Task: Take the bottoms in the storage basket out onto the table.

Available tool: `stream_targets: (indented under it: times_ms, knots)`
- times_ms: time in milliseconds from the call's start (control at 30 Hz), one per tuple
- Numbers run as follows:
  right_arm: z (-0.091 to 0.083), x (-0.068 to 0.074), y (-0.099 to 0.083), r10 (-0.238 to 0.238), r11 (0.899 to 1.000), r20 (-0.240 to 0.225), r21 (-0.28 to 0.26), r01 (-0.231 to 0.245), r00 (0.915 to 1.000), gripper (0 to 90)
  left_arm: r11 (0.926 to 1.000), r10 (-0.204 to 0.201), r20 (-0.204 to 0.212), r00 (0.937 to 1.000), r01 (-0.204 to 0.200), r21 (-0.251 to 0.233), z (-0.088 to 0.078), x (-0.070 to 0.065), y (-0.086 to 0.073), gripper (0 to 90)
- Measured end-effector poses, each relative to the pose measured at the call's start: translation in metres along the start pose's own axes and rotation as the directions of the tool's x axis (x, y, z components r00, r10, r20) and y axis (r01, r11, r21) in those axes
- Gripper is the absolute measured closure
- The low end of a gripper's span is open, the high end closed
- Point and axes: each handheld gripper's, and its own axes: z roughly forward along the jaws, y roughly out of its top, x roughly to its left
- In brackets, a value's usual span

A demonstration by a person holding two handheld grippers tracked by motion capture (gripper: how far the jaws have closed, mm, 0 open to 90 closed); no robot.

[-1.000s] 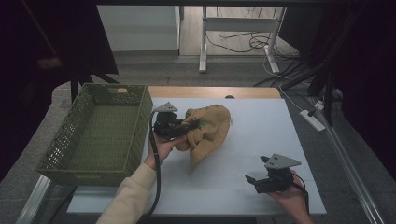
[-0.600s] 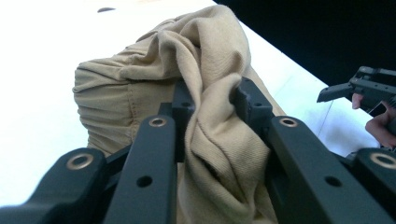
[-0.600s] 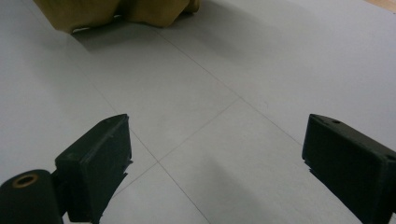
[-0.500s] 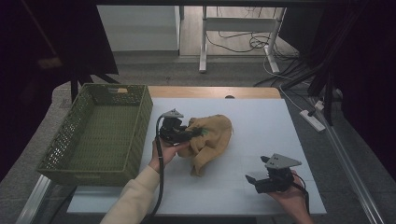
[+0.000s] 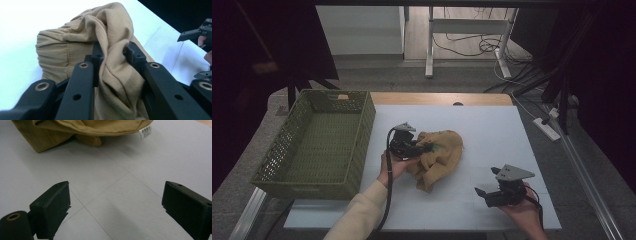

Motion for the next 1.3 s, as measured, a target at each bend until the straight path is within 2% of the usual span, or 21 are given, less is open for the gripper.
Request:
stream_targets:
  times_ms: [333,500,867,967,1000,1067,1100,1133,1167,1200,1233,1300]
  knots:
    - [0.000,0.000,0.000,0.000,1.000,0.001,0.003,0.000,1.0000,8.0,0.9982,0.019,0.028,0.9994,-0.021,0.055,0.020,-0.007,-0.007,70.8]
    - [0.000,0.000,0.000,-0.001,1.000,0.003,0.003,0.001,1.0000,8.0,0.9968,0.020,0.032,0.9993,-0.023,0.076,0.027,-0.006,-0.012,70.4]
    - [0.001,0.000,0.000,0.000,1.000,0.003,0.006,0.000,1.0000,8.0,0.9971,0.020,0.037,0.9991,-0.023,0.073,0.027,-0.006,-0.015,67.0]
    - [0.001,0.000,0.000,0.000,1.000,0.003,0.006,0.000,1.0000,8.0,0.9981,0.028,0.041,0.9988,-0.030,0.055,0.025,-0.008,-0.014,60.0]
    - [0.001,0.000,0.000,-0.001,1.000,0.004,0.006,0.001,1.0000,8.0,0.9984,0.041,0.043,0.9983,-0.042,0.037,0.022,-0.011,-0.013,56.0]
    - [0.001,0.000,0.000,0.000,1.000,0.004,0.006,0.000,1.0000,8.0,0.9980,0.053,0.040,0.9978,-0.054,0.032,0.020,-0.013,-0.012,48.7]
    - [0.001,0.000,0.000,0.001,1.000,0.004,0.006,-0.001,1.0000,8.0,0.9970,0.075,0.028,0.9968,-0.076,0.020,0.017,-0.018,-0.011,45.6]
    - [0.001,0.000,0.000,0.000,1.000,0.004,0.005,0.000,1.0000,8.0,0.9970,0.075,0.028,0.9968,-0.076,0.020,0.017,-0.018,-0.011,42.9]
    - [0.001,0.000,0.000,0.000,1.000,0.004,0.006,0.000,1.0000,8.0,0.9961,0.089,0.019,0.9959,-0.089,0.000,0.012,-0.021,-0.010,41.1]
    - [0.001,0.000,0.000,0.000,1.000,0.004,0.006,0.000,1.0000,8.0,0.9961,0.089,0.019,0.9959,-0.089,0.000,0.012,-0.021,-0.010,40.0]
    - [0.001,0.000,0.000,0.000,1.000,0.004,0.006,0.000,1.0000,8.0,0.9955,0.091,0.020,0.9956,-0.091,-0.027,0.007,-0.024,-0.009,39.8]
    - [0.001,0.000,0.000,-0.001,1.000,0.004,0.007,0.001,1.0000,8.0,0.9948,0.093,0.027,0.9953,-0.091,-0.045,0.003,-0.026,-0.009,39.8]
